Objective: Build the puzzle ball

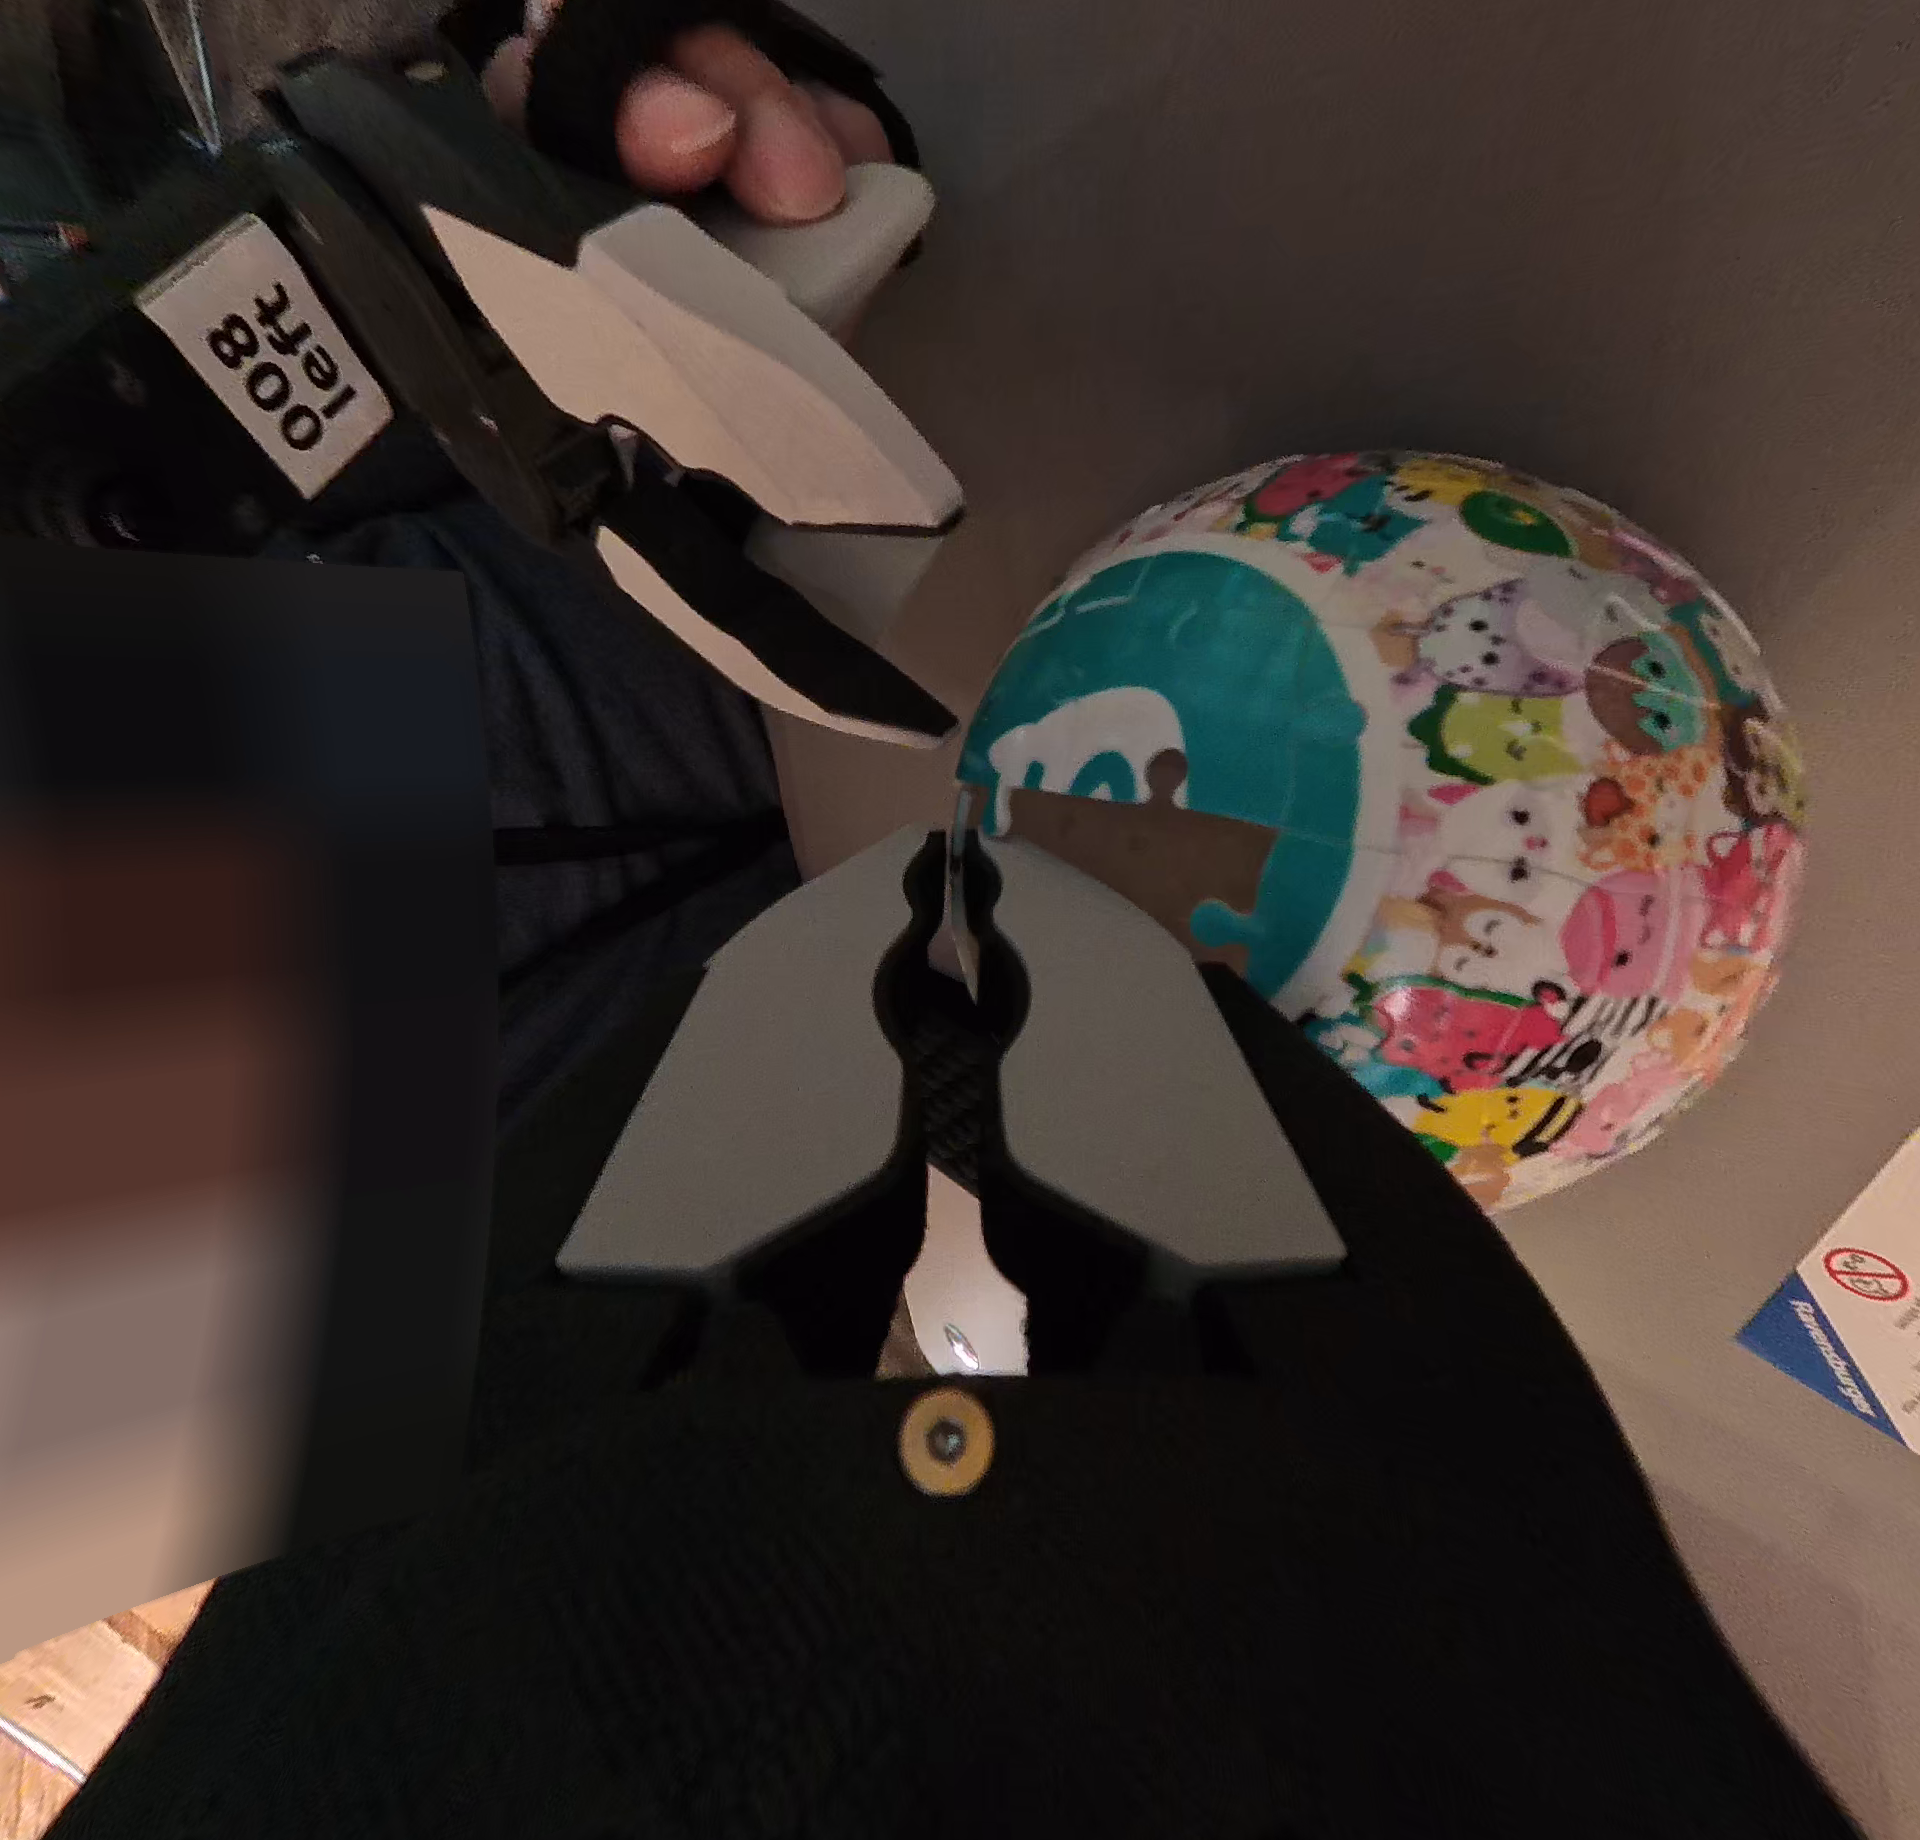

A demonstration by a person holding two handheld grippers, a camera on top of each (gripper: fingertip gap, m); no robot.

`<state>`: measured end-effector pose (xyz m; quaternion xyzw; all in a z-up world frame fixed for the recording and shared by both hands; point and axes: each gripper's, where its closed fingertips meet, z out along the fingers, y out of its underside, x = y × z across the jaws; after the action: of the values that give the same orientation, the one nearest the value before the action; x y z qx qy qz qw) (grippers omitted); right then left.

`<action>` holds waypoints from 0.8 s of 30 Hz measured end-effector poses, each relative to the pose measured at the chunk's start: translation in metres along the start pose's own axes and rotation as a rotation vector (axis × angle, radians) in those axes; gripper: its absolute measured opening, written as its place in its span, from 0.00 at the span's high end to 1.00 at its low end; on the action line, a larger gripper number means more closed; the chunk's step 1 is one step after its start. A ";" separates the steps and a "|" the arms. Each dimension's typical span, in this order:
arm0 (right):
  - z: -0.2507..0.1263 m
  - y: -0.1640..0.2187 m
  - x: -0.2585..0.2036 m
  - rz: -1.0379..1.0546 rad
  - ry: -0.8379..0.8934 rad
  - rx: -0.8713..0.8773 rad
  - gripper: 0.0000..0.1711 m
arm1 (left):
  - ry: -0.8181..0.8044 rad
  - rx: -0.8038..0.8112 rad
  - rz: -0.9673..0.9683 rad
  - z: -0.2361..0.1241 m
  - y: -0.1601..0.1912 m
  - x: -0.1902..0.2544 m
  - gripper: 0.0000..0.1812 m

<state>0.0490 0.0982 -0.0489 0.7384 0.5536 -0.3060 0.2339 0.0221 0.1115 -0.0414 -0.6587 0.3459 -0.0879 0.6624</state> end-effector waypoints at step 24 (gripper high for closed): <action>-0.008 -0.005 -0.002 0.018 0.064 0.033 0.92 | 0.009 -0.013 -0.046 -0.001 0.006 -0.003 0.77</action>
<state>0.0456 0.1041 -0.0420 0.7566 0.5490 -0.2891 0.2064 0.0172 0.1128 -0.0461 -0.6705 0.3343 -0.1039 0.6542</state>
